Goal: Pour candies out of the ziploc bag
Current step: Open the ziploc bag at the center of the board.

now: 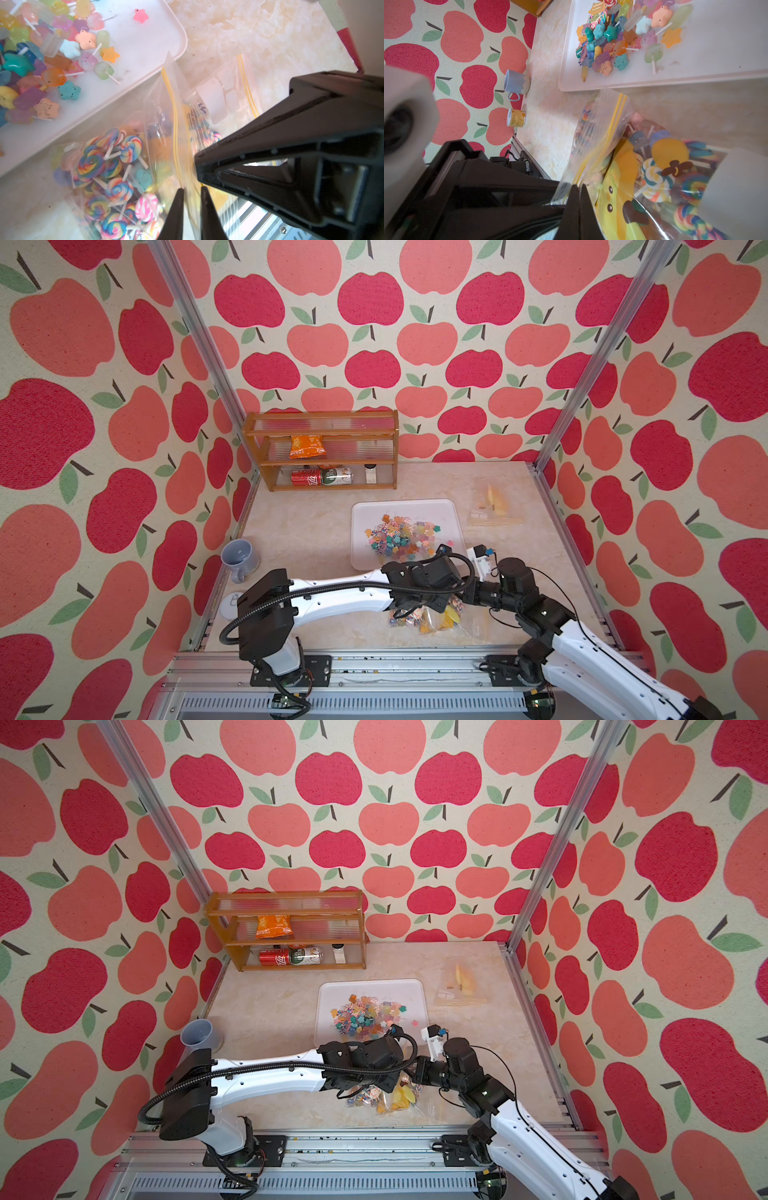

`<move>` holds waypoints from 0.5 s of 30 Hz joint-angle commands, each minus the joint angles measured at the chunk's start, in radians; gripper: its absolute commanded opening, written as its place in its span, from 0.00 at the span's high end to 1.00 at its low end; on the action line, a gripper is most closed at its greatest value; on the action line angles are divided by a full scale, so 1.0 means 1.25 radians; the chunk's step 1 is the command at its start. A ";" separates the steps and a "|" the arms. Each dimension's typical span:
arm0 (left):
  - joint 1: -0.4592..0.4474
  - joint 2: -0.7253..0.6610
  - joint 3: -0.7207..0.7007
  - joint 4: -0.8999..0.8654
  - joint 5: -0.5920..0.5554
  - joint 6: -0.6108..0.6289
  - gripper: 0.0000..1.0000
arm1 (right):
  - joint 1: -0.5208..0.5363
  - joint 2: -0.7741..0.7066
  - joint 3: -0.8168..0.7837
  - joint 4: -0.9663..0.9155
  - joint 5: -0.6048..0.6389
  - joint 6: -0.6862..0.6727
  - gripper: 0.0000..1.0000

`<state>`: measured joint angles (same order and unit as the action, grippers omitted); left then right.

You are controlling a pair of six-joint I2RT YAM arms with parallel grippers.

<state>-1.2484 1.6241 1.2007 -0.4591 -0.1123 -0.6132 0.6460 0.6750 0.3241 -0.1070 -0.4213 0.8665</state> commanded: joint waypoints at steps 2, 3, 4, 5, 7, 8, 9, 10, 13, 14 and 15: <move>-0.003 0.009 0.005 -0.028 -0.022 -0.007 1.00 | 0.002 -0.018 0.022 -0.019 -0.003 -0.001 1.00; -0.003 0.007 0.006 -0.036 -0.029 -0.007 1.00 | 0.003 -0.019 0.024 -0.030 0.001 -0.006 1.00; -0.003 0.004 0.006 -0.042 -0.035 -0.007 1.00 | 0.003 -0.021 0.023 -0.039 0.004 -0.012 1.00; -0.003 -0.001 0.004 -0.047 -0.042 -0.008 1.00 | 0.003 -0.023 0.025 -0.052 0.009 -0.018 1.00; -0.002 -0.010 0.000 -0.050 -0.051 -0.008 1.00 | 0.002 -0.028 0.025 -0.070 0.016 -0.026 1.00; -0.002 -0.016 -0.002 -0.054 -0.057 -0.008 1.00 | 0.003 -0.031 0.024 -0.078 0.018 -0.029 1.00; -0.002 -0.020 -0.002 -0.058 -0.064 -0.008 1.00 | 0.003 -0.035 0.023 -0.085 0.020 -0.031 1.00; -0.002 -0.024 -0.001 -0.064 -0.070 -0.008 1.00 | 0.003 -0.040 0.024 -0.094 0.022 -0.034 1.00; -0.002 -0.040 -0.001 -0.083 -0.095 -0.010 1.00 | 0.003 -0.053 0.024 -0.124 0.035 -0.044 1.00; -0.002 -0.045 -0.001 -0.089 -0.103 -0.011 1.00 | 0.002 -0.057 0.026 -0.136 0.041 -0.048 1.00; -0.002 -0.051 -0.001 -0.093 -0.109 -0.010 1.00 | 0.003 -0.060 0.026 -0.146 0.045 -0.052 1.00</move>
<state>-1.2484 1.6077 1.2007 -0.5163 -0.1867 -0.6159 0.6460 0.6186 0.3252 -0.2214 -0.3950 0.8391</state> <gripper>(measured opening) 0.047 0.042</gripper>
